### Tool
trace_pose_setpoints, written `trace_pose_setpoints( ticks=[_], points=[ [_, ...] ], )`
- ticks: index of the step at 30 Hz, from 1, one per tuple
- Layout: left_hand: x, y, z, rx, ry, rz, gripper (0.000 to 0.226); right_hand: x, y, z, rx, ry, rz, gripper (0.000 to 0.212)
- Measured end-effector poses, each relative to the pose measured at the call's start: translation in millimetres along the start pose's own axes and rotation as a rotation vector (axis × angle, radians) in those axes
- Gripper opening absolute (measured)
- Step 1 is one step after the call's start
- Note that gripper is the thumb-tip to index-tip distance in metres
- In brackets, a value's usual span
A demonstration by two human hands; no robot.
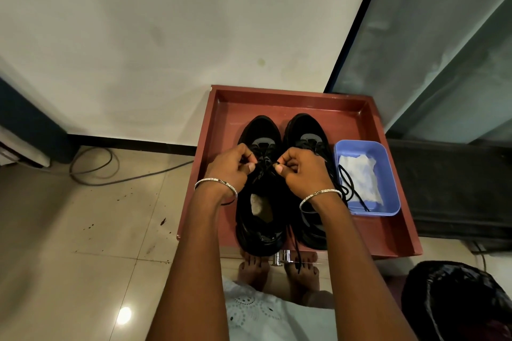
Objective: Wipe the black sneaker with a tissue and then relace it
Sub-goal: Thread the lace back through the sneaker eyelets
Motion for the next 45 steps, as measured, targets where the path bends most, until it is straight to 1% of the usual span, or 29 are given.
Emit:
trace_pose_setpoints(
  ticks=[3, 7, 10, 13, 16, 21, 25, 28, 31, 34, 37, 40, 43, 45],
  points=[
    [-0.2, 0.0, 2.8, -0.017, 0.003, -0.007, 0.022, 0.0, 0.3, -1.3, 0.007, -0.004, -0.006, 0.019],
    [1.5, 2.4, 7.5, 0.093, -0.023, 0.054, 0.013, -0.3, 0.2, -1.1, 0.001, 0.000, -0.004, 0.020],
    [1.0, 1.2, 12.8, 0.195, -0.070, 0.072, 0.006, -0.1, -0.8, 0.2, -0.003, 0.006, -0.001, 0.024],
    [1.1, -0.3, 16.1, 0.240, -0.075, 0.084, 0.010, 0.2, -2.8, 0.3, -0.054, 0.040, 0.009, 0.031],
    [1.1, 0.3, 12.5, 0.216, -0.018, 0.104, 0.011, 0.5, -3.8, 0.4, -0.089, 0.054, 0.027, 0.028],
    [1.7, -0.6, 6.4, 0.190, 0.054, 0.131, 0.010, -0.4, -3.6, 0.3, -0.083, 0.025, 0.075, 0.025],
    [1.5, 1.0, 6.7, 0.167, 0.038, 0.096, 0.008, -0.6, -2.9, 2.2, -0.056, -0.011, 0.073, 0.022],
    [3.0, 2.9, 3.6, 0.099, 0.033, 0.060, 0.006, -0.8, -0.7, 3.7, 0.014, -0.030, 0.054, 0.014],
    [3.4, 3.1, 1.1, 0.018, 0.033, 0.044, 0.011, -1.4, -0.3, 4.4, 0.081, -0.057, 0.020, 0.006],
    [4.6, 4.6, 2.0, 0.029, 0.012, 0.065, 0.012, -0.7, -2.9, 6.3, 0.121, -0.076, -0.004, 0.006],
    [6.0, 7.2, 4.0, 0.053, 0.006, 0.102, 0.008, -1.6, -2.7, 4.0, 0.097, -0.036, -0.010, 0.003],
    [5.3, 6.7, 6.4, 0.067, -0.002, 0.125, 0.008, -2.2, -1.6, 0.9, 0.041, 0.000, 0.016, 0.008],
    [4.4, 5.4, 7.8, 0.074, -0.002, 0.139, 0.008, -0.9, -4.1, 4.0, -0.012, -0.007, 0.056, 0.018],
    [5.1, 5.2, 5.3, 0.049, 0.017, 0.153, 0.009, -1.2, -4.5, 5.6, 0.003, -0.032, 0.083, 0.016]
  ],
)
Point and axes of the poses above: each hand's wrist, its own x-axis towards the middle knuckle, its own y-axis out of the back of the hand, z = x × y, the point moved 8 cm from there along x, towards the middle knuckle, and after that the axes turned 14 degrees about z, right-handed, at the moved point
